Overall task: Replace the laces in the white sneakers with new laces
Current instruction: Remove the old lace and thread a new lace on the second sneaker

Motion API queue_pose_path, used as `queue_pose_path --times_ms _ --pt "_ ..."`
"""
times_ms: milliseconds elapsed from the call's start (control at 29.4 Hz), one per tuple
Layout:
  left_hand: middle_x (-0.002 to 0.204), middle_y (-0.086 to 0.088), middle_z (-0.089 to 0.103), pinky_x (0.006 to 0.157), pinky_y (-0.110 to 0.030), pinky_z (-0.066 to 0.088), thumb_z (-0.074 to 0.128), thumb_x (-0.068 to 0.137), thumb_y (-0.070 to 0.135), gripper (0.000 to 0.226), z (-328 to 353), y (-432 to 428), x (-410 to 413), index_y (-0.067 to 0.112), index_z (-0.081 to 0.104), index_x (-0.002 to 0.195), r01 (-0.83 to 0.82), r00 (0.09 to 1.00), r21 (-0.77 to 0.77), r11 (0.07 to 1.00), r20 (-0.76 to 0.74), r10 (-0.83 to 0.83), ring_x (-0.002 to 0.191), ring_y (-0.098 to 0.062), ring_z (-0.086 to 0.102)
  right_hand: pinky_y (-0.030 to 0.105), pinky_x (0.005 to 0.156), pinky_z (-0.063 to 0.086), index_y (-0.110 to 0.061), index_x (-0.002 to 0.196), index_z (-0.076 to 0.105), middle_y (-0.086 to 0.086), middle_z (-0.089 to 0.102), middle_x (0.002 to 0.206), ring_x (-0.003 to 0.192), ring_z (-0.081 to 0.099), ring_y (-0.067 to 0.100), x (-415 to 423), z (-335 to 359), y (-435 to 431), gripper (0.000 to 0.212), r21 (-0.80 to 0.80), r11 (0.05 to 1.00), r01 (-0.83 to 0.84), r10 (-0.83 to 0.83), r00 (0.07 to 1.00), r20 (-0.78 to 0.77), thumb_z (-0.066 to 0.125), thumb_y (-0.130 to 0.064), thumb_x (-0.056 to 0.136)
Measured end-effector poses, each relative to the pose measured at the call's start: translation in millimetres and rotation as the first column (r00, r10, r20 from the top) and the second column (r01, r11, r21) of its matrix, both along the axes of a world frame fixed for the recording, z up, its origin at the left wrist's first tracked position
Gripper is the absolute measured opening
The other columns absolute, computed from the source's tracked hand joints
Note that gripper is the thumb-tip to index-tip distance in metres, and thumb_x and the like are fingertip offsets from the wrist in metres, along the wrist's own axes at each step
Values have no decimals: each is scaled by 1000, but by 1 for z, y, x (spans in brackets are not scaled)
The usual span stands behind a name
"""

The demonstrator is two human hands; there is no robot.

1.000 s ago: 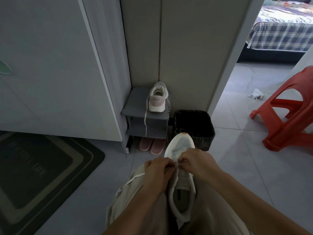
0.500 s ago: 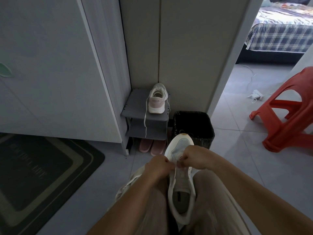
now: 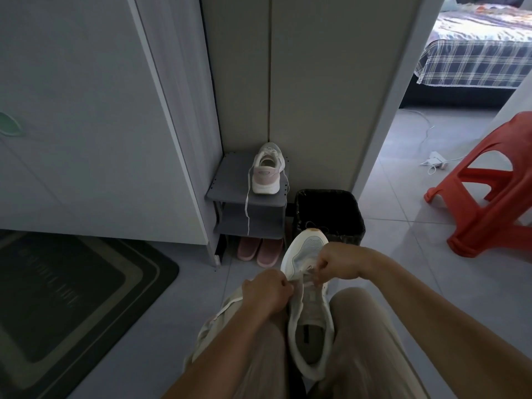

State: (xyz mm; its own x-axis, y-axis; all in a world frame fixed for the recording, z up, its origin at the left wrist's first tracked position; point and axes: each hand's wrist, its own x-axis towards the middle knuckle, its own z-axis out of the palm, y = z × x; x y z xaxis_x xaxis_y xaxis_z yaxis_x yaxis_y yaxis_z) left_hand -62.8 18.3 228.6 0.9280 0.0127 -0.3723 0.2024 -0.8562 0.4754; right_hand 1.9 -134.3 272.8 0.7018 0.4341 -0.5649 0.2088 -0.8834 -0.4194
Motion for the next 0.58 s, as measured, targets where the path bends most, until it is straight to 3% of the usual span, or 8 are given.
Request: queue_pose_path --times_ms 102,170,272,340,408,510,579 --pt "101 1 59 98 -38 37 46 93 31 12 -3 2 0 21 53 91 -40 996 -37 998 74 43 101 -17 56 28 60 43 -6 82 71 7 62 72 64 53 17 0 -3 -7 18 111 983 150 -165 976 142 66 -23 83" --pt "103 4 54 97 -39 39 52 91 29 13 -7 3 2 23 55 102 -67 984 -110 992 154 84 101 -16 55 29 67 47 -4 88 70 12 68 85 74 60 20 -1 0 -19 20 211 937 280 -329 910 251 63 -22 85" --pt "97 6 47 95 -36 41 57 88 26 13 -8 2 6 22 59 100 5 974 -119 993 226 22 99 -14 53 23 66 45 -11 81 68 11 69 86 76 63 22 -13 5 -37 13 384 856 345 -448 867 218 63 -22 85" --pt "102 3 50 94 -32 39 58 87 26 12 -7 2 7 20 61 97 74 965 -66 995 256 -55 98 -14 52 11 61 42 -20 79 65 -1 65 77 67 60 6 -29 6 -41 5 364 888 280 -361 916 175 65 -22 84" --pt "100 3 50 92 -31 39 56 88 25 8 -7 3 8 20 60 93 143 955 -41 989 266 -127 95 -14 52 9 58 39 -26 83 60 -13 55 72 60 51 -1 -42 -3 -38 8 278 947 159 -222 952 211 66 -22 82" --pt "92 5 50 88 -33 43 59 87 25 6 -6 8 11 21 54 84 170 966 -141 975 218 -137 89 -14 53 7 63 35 -30 96 58 -18 48 83 71 47 -1 -50 -21 -32 14 170 985 -7 -68 900 432 64 -28 84" --pt "89 5 55 83 -30 45 61 86 23 8 -5 13 11 19 55 84 154 979 -250 956 172 -113 87 -14 55 3 64 30 -25 103 62 -13 52 94 79 47 0 -50 -25 -30 16 145 988 -54 -28 858 512 59 -31 88"
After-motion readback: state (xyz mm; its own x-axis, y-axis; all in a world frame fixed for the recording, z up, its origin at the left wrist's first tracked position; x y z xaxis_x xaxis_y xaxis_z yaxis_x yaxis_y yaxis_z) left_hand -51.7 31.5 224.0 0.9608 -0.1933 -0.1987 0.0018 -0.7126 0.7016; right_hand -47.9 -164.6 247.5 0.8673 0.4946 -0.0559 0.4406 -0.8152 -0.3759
